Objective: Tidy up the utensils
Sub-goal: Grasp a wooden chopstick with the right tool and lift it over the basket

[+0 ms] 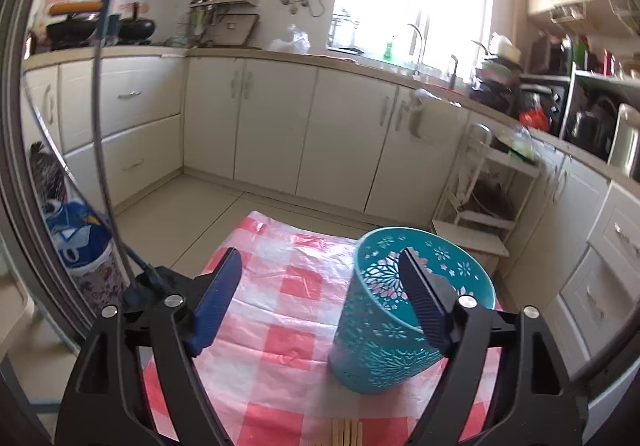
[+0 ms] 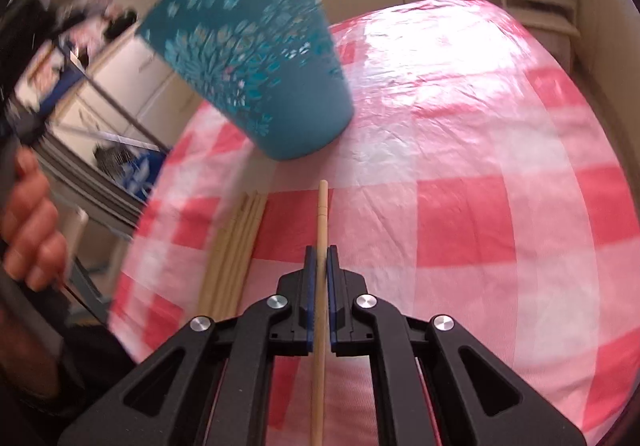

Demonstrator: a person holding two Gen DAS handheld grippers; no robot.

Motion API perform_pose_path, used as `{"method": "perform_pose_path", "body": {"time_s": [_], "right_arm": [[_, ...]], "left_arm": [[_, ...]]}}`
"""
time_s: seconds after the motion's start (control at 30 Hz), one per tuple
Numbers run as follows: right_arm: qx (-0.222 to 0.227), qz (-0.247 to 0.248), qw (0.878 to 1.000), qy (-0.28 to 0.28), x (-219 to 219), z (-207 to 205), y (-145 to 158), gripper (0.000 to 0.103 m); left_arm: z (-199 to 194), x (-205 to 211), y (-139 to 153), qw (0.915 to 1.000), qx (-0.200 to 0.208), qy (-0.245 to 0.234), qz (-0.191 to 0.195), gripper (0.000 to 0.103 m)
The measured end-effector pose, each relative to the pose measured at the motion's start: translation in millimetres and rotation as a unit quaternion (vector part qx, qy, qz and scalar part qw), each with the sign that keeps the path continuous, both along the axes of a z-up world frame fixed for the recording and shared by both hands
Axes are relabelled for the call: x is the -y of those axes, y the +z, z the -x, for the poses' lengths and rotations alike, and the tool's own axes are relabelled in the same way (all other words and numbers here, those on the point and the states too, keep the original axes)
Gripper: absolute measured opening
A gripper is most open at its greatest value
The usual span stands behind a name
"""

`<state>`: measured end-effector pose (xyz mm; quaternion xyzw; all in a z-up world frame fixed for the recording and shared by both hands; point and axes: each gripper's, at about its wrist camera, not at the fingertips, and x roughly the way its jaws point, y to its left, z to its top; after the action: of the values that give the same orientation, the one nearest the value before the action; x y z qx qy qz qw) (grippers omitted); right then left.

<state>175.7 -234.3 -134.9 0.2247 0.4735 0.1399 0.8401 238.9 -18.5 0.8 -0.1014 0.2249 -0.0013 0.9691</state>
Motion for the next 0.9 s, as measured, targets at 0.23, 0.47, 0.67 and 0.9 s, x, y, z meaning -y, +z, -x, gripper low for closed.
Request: {"method": "perform_pose_path", "body": {"time_s": [0.23, 0.47, 0.67, 0.9], "right_arm": [[0.038, -0.158, 0.986, -0.029, 31.3, 13.0, 44.6, 0.006], [0.216, -0.107, 0.968, -0.065, 24.9, -1.2, 160.8, 0.006], [0.440, 0.053, 0.871, -0.210, -18.5, -25.0, 231.2, 0.006], [0.402, 0.136, 0.876, -0.229, -49.4, -103.1, 182.3, 0.006]], "left_arm": [[-10.2, -36.2, -6.2, 0.9969, -0.044, 0.025, 0.060, 0.079], [-7.5, -46.6, 4.6, 0.9956, -0.032, 0.035, 0.081, 0.081], [-3.4, -45.9, 9.5, 0.9963, -0.017, 0.047, 0.071, 0.081], [-1.0, -47.5, 16.6, 0.9971, -0.007, 0.049, 0.058, 0.082]]}}
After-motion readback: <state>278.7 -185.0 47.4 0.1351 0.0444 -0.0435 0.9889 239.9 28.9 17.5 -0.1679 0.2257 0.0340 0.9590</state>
